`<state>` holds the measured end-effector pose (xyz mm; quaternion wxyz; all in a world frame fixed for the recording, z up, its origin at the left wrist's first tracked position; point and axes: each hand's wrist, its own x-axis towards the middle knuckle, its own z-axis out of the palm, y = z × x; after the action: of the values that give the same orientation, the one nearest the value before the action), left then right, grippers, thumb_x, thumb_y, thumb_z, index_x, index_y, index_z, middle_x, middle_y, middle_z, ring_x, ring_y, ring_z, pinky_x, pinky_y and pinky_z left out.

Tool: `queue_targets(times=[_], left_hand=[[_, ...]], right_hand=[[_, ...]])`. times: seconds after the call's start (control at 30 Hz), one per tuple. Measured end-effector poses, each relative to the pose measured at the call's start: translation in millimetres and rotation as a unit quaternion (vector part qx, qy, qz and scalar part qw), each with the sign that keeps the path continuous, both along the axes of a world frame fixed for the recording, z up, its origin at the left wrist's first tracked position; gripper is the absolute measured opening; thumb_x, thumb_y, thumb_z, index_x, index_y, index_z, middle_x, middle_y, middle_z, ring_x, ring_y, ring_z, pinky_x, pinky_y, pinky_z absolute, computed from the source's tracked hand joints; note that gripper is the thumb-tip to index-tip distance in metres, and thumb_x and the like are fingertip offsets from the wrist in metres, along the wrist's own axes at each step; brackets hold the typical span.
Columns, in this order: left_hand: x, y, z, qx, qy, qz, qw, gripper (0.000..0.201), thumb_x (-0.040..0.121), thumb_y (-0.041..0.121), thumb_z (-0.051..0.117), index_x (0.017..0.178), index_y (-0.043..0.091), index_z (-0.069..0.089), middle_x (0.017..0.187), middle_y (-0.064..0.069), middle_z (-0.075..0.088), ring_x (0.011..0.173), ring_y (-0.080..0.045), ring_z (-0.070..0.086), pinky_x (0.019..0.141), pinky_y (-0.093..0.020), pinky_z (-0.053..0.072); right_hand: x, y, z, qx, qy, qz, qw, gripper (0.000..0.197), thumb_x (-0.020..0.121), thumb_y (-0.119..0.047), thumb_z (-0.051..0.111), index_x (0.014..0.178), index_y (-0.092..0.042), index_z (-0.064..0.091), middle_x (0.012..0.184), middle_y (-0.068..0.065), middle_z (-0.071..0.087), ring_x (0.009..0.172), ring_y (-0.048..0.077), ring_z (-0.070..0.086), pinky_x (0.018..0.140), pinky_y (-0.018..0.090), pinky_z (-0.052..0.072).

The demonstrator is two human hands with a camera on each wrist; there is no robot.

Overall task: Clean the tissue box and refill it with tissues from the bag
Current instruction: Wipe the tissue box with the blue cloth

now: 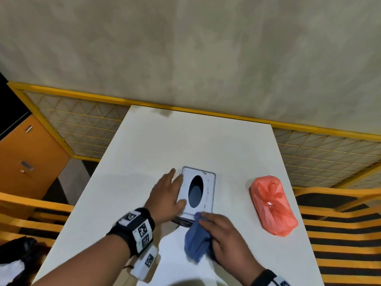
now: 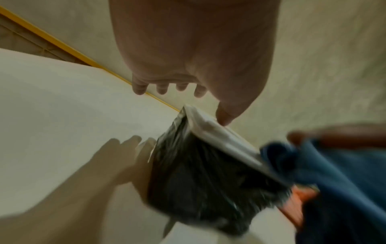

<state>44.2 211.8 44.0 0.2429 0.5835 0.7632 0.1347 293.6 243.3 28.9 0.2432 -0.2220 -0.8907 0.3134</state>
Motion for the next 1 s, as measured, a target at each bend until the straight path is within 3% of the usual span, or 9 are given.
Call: queue_targets(times=[0.07, 0.17, 0.33, 0.47, 0.6, 0.67, 0.77, 0.9, 1.0], left_hand=[[13, -10, -14, -0.027, 0.010, -0.020, 0.999, 0.098, 0.078, 0.071, 0.027, 0.160, 0.023, 0.002, 0.168, -0.006, -0.012, 0.155, -0.030, -0.003, 0.123, -0.052, 0.016], [28, -17, -25, -0.051, 0.006, -0.011, 0.999, 0.087, 0.093, 0.067, 0.026, 0.158, 0.022, -0.011, 0.166, 0.000, -0.023, 0.155, -0.026, -0.011, 0.122, -0.055, 0.013], [31, -19, -26, -0.079, 0.031, -0.018, 0.996, 0.093, 0.079, 0.070, -0.003, 0.157, 0.022, -0.017, 0.164, 0.001, -0.029, 0.155, -0.022, -0.013, 0.121, -0.058, 0.011], [32, -15, -21, -0.090, 0.034, -0.026, 0.995, 0.075, 0.102, 0.056, 0.020, 0.156, 0.021, -0.018, 0.158, 0.003, -0.036, 0.154, -0.021, -0.015, 0.122, -0.057, 0.007], [35, -14, -20, -0.091, 0.042, -0.023, 0.995, 0.074, 0.104, 0.053, 0.024, 0.157, 0.021, -0.018, 0.161, 0.002, -0.033, 0.155, -0.020, -0.014, 0.122, -0.057, 0.008], [34, -13, -22, -0.091, 0.046, -0.021, 0.995, 0.075, 0.103, 0.053, 0.025, 0.157, 0.022, -0.017, 0.158, 0.004, -0.036, 0.155, -0.021, -0.013, 0.122, -0.057, 0.010], [34, -13, -23, -0.098, 0.054, -0.020, 0.994, 0.075, 0.103, 0.055, 0.024, 0.157, 0.022, -0.016, 0.163, 0.002, -0.030, 0.155, -0.022, -0.011, 0.121, -0.058, 0.014], [36, -14, -21, -0.100, 0.045, -0.014, 0.994, 0.074, 0.103, 0.055, 0.024, 0.157, 0.023, -0.017, 0.162, 0.003, -0.032, 0.155, -0.022, -0.013, 0.121, -0.059, 0.012], [36, -14, -21, -0.108, 0.040, -0.015, 0.993, 0.074, 0.103, 0.055, 0.024, 0.156, 0.024, -0.018, 0.151, 0.008, -0.041, 0.155, -0.022, -0.014, 0.121, -0.059, 0.010]], right_hand=[[5, 8, 5, 0.024, 0.025, -0.086, 0.996, 0.042, 0.087, -0.010, 0.044, 0.123, -0.012, 0.065, 0.137, -0.003, 0.054, 0.123, 0.012, 0.050, 0.107, 0.022, 0.036], [-1, 11, 5, 0.062, 0.017, -0.155, 0.986, 0.048, 0.080, -0.010, 0.041, 0.123, -0.011, 0.064, 0.134, 0.004, 0.056, 0.120, 0.017, 0.048, 0.107, 0.020, 0.033], [-33, -13, -23, 0.140, -0.096, -0.037, 0.985, 0.041, 0.088, -0.022, 0.047, 0.122, -0.011, 0.068, 0.131, 0.010, 0.062, 0.122, 0.023, 0.051, 0.101, 0.038, 0.046], [-31, 14, -27, 0.158, -0.071, -0.037, 0.984, 0.036, 0.088, -0.027, 0.052, 0.112, -0.010, 0.073, 0.121, 0.009, 0.068, 0.114, 0.022, 0.057, 0.099, 0.035, 0.048], [-38, 28, -15, 0.136, -0.044, -0.070, 0.987, 0.035, 0.083, -0.016, 0.047, 0.102, -0.008, 0.075, 0.114, 0.009, 0.072, 0.108, 0.018, 0.059, 0.103, 0.027, 0.039], [-47, 38, -6, 0.125, -0.064, -0.099, 0.985, 0.040, 0.078, -0.016, 0.042, 0.097, -0.008, 0.076, 0.111, 0.009, 0.073, 0.106, 0.020, 0.063, 0.102, 0.034, 0.042], [-55, 58, -2, 0.085, -0.114, -0.130, 0.981, 0.044, 0.074, -0.011, 0.040, 0.101, -0.005, 0.075, 0.118, 0.014, 0.070, 0.106, 0.030, 0.067, 0.101, 0.044, 0.035], [-49, 58, 2, 0.082, -0.102, -0.086, 0.988, 0.041, 0.077, -0.014, 0.041, 0.098, -0.003, 0.075, 0.112, 0.015, 0.071, 0.105, 0.028, 0.068, 0.096, 0.032, 0.047], [-40, 30, 5, 0.095, -0.046, -0.036, 0.994, 0.033, 0.081, -0.013, 0.045, 0.090, -0.002, 0.075, 0.100, 0.013, 0.072, 0.100, 0.020, 0.061, 0.095, 0.024, 0.043]])
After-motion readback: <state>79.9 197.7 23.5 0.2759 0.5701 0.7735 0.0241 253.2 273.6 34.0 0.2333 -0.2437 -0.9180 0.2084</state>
